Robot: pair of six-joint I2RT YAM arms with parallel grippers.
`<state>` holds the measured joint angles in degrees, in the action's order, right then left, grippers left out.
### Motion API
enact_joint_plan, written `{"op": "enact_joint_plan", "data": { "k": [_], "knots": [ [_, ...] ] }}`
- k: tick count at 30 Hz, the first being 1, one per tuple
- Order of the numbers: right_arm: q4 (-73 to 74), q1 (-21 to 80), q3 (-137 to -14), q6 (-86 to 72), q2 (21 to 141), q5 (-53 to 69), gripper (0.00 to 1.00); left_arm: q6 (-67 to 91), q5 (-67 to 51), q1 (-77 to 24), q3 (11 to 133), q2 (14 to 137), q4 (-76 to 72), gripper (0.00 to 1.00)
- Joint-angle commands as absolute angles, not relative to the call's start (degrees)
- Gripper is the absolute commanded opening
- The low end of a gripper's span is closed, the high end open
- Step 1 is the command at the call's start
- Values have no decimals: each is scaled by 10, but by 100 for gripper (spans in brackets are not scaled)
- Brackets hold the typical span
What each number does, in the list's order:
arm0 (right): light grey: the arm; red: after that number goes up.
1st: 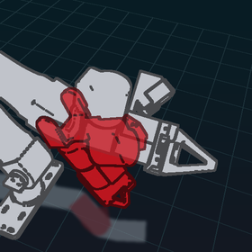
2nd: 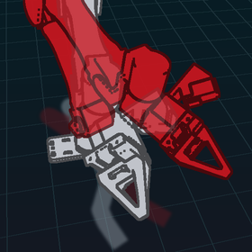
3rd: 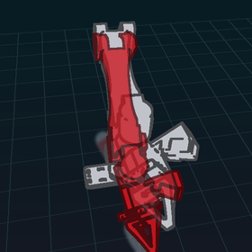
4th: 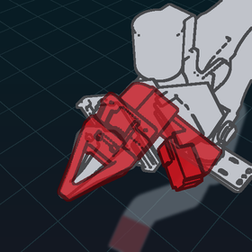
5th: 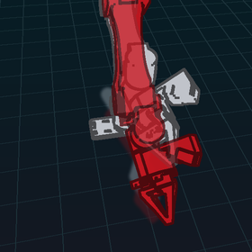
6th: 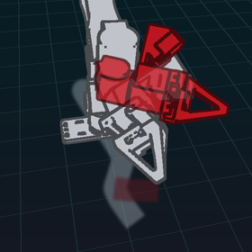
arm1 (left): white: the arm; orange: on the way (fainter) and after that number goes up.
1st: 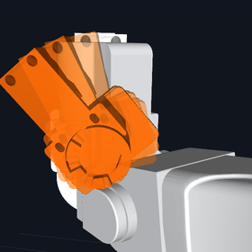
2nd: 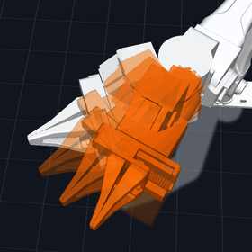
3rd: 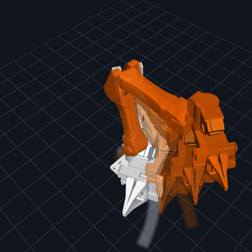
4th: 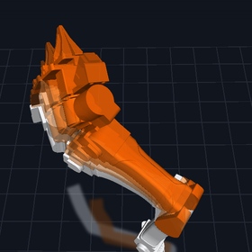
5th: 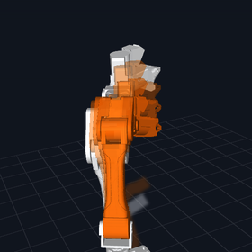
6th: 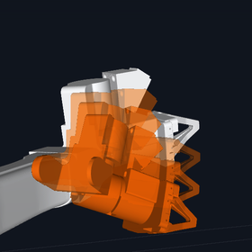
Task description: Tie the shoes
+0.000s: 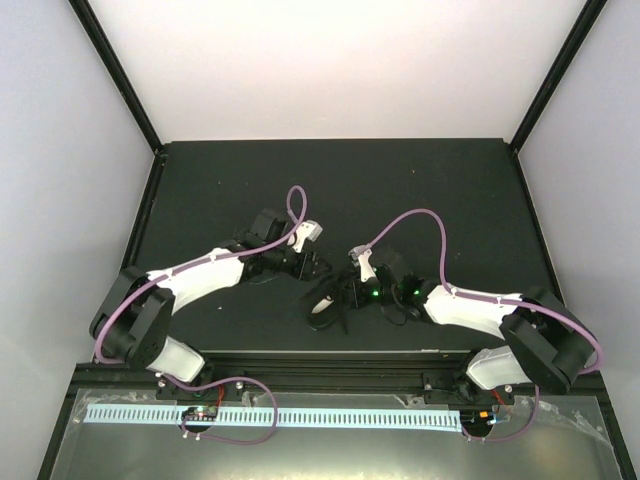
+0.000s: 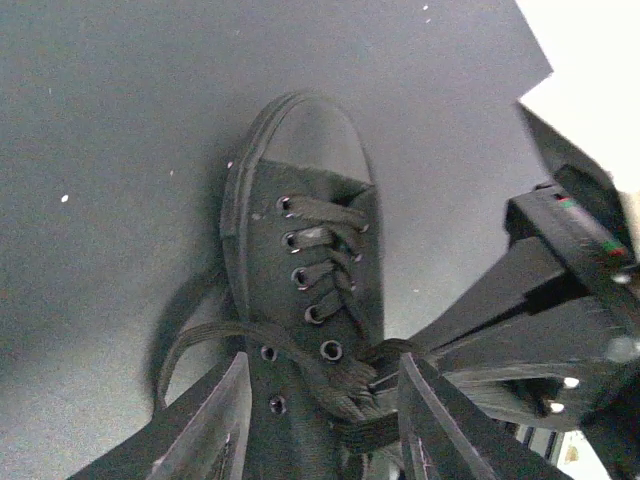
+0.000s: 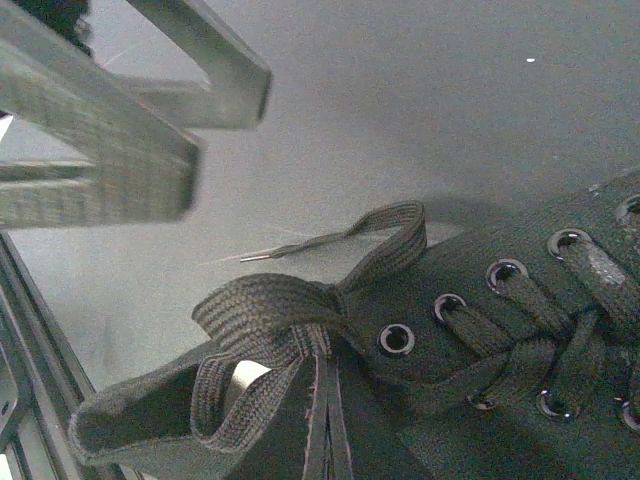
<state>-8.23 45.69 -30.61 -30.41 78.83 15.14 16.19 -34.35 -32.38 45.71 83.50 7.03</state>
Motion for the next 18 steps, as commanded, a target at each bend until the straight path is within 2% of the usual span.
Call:
{"op": "enact_joint_plan", "data": {
  "k": [1, 6, 18],
  "knots": [
    [-96, 460, -300, -306, 796, 138, 2, 176, -362, -321, 471, 872, 69, 41],
    [-99, 460, -301, -307, 799, 139, 2, 170, -398, -321, 470, 893, 51, 36],
    [-98, 460, -303, -307, 801, 141, 2, 168, -437, -321, 483, 935, 37, 32]
  ]
}}
